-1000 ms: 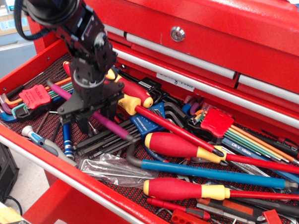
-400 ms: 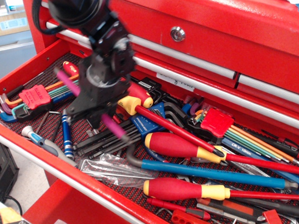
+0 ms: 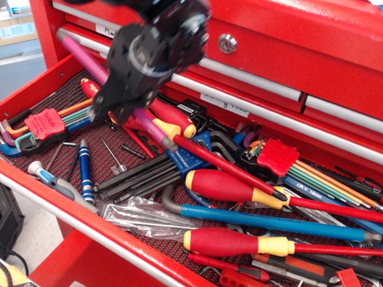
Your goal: Pick up violet Allen key
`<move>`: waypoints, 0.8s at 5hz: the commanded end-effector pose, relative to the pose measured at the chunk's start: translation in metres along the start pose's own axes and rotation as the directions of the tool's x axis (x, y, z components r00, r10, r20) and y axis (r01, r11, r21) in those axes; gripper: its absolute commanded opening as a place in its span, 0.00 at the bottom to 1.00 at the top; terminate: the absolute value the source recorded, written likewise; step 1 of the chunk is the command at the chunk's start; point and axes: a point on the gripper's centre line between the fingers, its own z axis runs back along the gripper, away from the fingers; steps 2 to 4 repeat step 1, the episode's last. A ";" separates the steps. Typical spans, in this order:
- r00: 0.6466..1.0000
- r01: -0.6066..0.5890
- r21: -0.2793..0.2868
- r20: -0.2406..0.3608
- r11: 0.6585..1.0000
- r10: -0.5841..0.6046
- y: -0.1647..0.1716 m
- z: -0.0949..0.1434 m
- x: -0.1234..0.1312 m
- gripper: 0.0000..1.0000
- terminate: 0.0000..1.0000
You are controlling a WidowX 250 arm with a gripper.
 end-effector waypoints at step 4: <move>0.998 0.042 0.007 0.051 0.999 -0.043 -0.012 0.081 0.040 0.00 1.00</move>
